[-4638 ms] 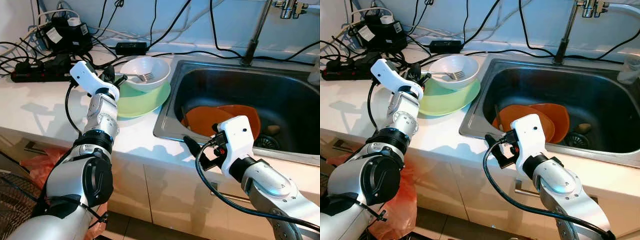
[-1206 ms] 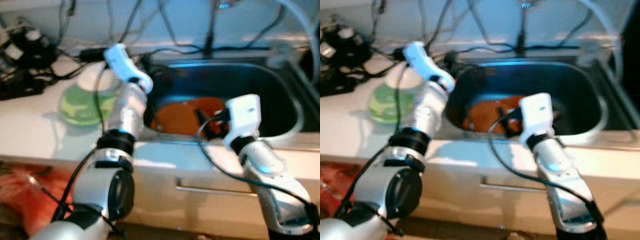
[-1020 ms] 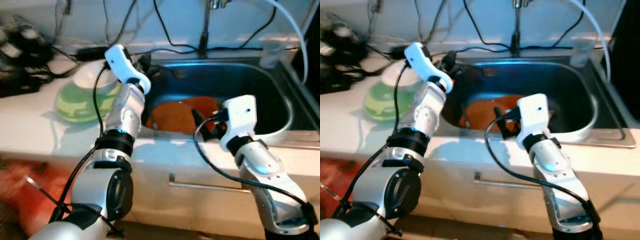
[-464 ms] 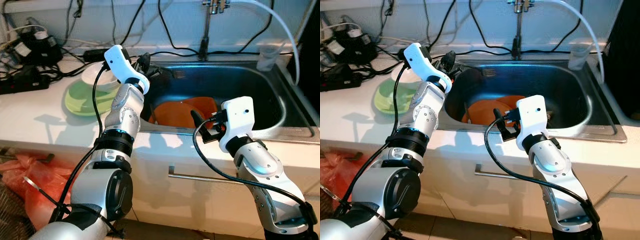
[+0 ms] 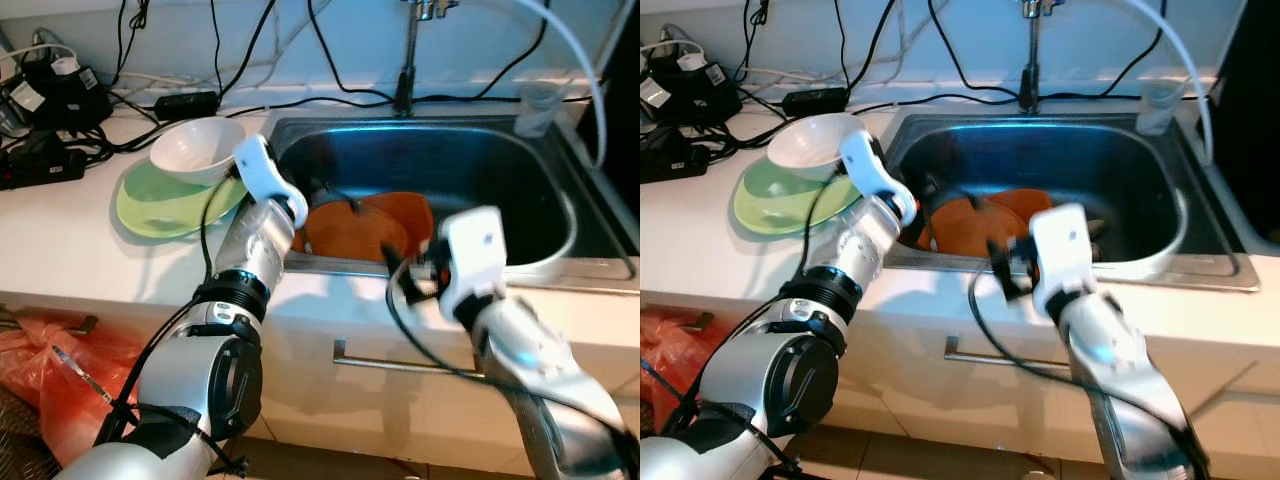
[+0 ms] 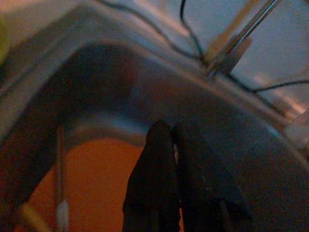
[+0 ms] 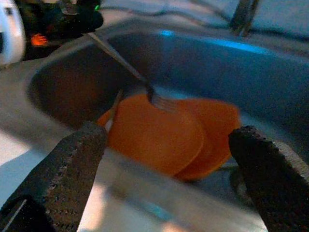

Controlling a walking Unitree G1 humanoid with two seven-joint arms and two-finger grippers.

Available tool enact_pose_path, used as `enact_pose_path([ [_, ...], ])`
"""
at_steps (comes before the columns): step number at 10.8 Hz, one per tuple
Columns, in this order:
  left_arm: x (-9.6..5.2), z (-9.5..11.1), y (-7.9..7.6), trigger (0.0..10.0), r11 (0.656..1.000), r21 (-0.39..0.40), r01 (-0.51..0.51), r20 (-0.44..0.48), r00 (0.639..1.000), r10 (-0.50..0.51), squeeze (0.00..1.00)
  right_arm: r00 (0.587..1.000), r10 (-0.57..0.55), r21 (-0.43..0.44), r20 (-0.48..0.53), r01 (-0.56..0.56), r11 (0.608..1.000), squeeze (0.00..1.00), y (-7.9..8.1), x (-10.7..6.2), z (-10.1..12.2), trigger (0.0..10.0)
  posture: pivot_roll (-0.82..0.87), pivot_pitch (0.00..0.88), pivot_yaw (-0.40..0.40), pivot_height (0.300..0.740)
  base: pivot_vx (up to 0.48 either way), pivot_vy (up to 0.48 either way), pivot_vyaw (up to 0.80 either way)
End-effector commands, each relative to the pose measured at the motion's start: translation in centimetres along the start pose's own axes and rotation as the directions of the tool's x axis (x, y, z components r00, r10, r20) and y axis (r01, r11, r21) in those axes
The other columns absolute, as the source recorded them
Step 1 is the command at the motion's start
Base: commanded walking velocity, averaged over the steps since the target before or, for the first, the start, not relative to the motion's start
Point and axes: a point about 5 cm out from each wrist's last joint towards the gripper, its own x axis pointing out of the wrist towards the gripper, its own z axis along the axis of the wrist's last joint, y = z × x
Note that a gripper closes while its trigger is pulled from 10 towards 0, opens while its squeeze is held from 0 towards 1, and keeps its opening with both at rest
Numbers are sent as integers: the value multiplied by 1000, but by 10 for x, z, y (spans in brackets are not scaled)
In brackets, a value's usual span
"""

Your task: Kitchen organization

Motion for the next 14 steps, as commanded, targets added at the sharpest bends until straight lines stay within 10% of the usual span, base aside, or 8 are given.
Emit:
enact_pose_path([
  [1, 1, 3, -2, 10000, 1000, 22, 11, -5, 1000, -11, 0, 1000, 27, 14, 11, -27, 1000, 0, 5, -4, 4, 10000, -287, 0, 137, 740, 0, 0, 0],
  [4, 1, -15, -8, 10000, 999, 18, 31, -66, 997, -30, 0, 996, 91, 58, -25, -90, 994, 0, 16, -18, -1, 10000, -332, 0, 160, 740, 0, 0, 0],
  [6, 0, -26, -6, 10000, 998, -63, -5, -103, 995, -2, 1000, 995, 94, 65, -34, -92, 994, 0, 18, -22, -2, 10000, -345, 0, 166, 740, 0, 0, 0],
  [14, -2, -25, 9, 10000, 993, -109, -55, -88, 995, 46, 1000, 994, 103, 62, -39, -100, 993, 0, 16, -21, 0, 10000, -329, 0, 155, 740, 0, 0, 0],
])
